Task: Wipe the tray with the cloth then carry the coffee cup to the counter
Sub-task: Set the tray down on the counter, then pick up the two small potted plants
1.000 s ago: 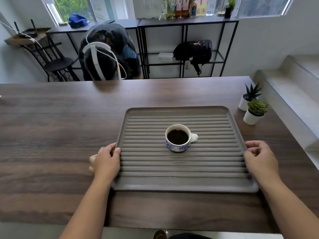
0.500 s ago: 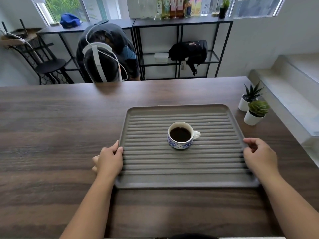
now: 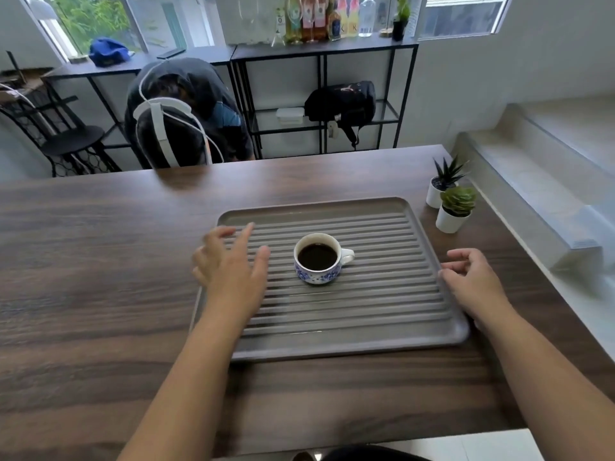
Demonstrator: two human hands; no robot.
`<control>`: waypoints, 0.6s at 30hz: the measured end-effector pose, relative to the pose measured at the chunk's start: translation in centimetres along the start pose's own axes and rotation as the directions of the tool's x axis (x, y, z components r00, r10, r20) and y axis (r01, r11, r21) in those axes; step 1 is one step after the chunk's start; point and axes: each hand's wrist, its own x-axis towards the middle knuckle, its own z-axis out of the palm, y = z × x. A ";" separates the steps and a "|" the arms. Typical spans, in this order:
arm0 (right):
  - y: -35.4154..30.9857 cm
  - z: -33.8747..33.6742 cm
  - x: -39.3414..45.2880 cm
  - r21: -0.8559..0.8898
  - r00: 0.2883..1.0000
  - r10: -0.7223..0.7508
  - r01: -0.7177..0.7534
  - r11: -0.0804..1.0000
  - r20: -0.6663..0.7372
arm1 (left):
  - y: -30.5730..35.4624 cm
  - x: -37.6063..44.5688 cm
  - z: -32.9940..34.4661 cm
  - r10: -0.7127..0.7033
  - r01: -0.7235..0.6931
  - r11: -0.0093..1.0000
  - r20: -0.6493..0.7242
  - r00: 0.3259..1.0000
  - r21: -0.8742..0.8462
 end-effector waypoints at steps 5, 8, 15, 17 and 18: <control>0.3 -1.0 1.7 0.133 0.997 0.069 -0.066 0.989 -0.025 | 10.7 -1.0 1.8 0.426 -0.426 0.904 0.049 0.904 0.008; -0.1 -1.0 3.7 0.144 0.993 0.047 -0.032 0.989 -0.104 | 16.1 -0.7 4.5 0.508 -0.491 0.860 0.135 0.851 -0.138; -1.8 -1.0 7.7 0.094 0.988 -0.052 0.066 0.993 -0.147 | 23.2 3.3 11.3 0.371 -0.282 0.919 0.364 0.854 -0.275; -1.8 -1.4 8.9 0.055 0.990 -0.070 0.077 0.996 -0.125 | 24.0 4.9 12.8 0.333 -0.228 0.933 0.427 0.841 -0.277; -1.7 -1.5 9.5 0.045 0.991 -0.074 0.079 0.996 -0.111 | 24.2 5.7 13.4 0.312 -0.197 0.939 0.453 0.835 -0.284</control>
